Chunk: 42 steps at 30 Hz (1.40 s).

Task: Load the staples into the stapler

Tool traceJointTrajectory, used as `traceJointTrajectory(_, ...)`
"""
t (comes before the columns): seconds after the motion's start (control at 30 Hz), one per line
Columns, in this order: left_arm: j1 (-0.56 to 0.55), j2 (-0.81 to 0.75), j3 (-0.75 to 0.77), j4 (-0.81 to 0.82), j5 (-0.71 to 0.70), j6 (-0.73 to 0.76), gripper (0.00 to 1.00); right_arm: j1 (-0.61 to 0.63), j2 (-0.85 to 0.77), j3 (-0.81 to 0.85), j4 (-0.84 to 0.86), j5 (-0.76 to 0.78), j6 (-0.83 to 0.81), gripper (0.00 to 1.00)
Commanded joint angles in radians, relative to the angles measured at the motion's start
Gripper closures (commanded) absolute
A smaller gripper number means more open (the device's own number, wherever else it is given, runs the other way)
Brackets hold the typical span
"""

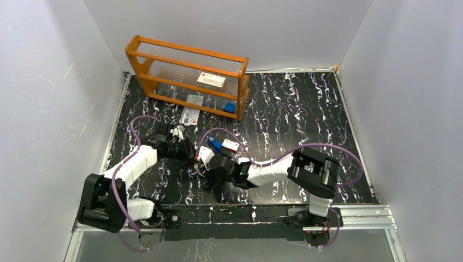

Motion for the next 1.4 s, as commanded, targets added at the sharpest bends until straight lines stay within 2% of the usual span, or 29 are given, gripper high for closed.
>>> traceJointTrajectory(0.0, 0.006, -0.009, -0.011, 0.017, 0.052, -0.023, 0.6, 0.001, 0.043, -0.007, -0.068, -0.029, -0.004, 0.54)
traceJointTrajectory(0.23, 0.006, 0.001, -0.023, 0.036, 0.074, -0.049, 0.66, 0.001, 0.053, -0.012, -0.068, -0.029, -0.004, 0.54)
traceJointTrajectory(0.43, 0.007, 0.012, 0.019, -0.023, -0.031, 0.022, 0.64, 0.001, 0.007, -0.036, -0.068, -0.029, -0.007, 0.54)
traceJointTrajectory(0.53, 0.007, 0.019, 0.037, -0.048, -0.071, 0.05, 0.57, -0.001, -0.047, -0.075, -0.068, -0.029, -0.009, 0.54)
traceJointTrajectory(0.67, 0.006, 0.005, 0.05, -0.052, -0.082, 0.061, 0.41, -0.005, -0.101, -0.118, -0.068, -0.029, -0.035, 0.54)
traceJointTrajectory(0.8, 0.007, 0.005, 0.062, -0.048, -0.067, 0.061, 0.4, -0.007, -0.132, -0.149, -0.068, -0.029, -0.069, 0.54)
traceJointTrajectory(0.9, 0.006, 0.01, 0.058, -0.041, -0.036, 0.057, 0.45, -0.005, -0.126, -0.154, -0.068, -0.029, -0.085, 0.54)
traceJointTrajectory(0.93, 0.006, 0.011, 0.056, -0.038, -0.029, 0.058, 0.48, -0.006, -0.118, -0.151, -0.18, -0.029, -0.09, 0.41)
traceJointTrajectory(0.97, 0.007, 0.011, 0.054, -0.038, -0.023, 0.059, 0.51, -0.007, -0.113, -0.149, -0.043, -0.029, -0.092, 0.56)
traceJointTrajectory(1.03, 0.006, 0.013, 0.053, -0.038, -0.006, 0.059, 0.56, -0.006, -0.099, -0.14, -0.02, -0.157, -0.091, 0.64)
traceJointTrajectory(1.07, 0.007, 0.014, 0.052, -0.038, 0.004, 0.059, 0.59, -0.006, -0.092, -0.133, -0.02, -0.157, -0.091, 0.67)
traceJointTrajectory(1.17, 0.006, 0.017, 0.05, -0.038, 0.025, 0.059, 0.64, -0.007, -0.073, -0.121, -0.019, -0.135, -0.084, 0.73)
traceJointTrajectory(1.37, 0.007, 0.013, 0.047, -0.037, 0.055, 0.05, 0.66, -0.009, -0.064, -0.113, -0.009, -0.125, -0.078, 0.74)
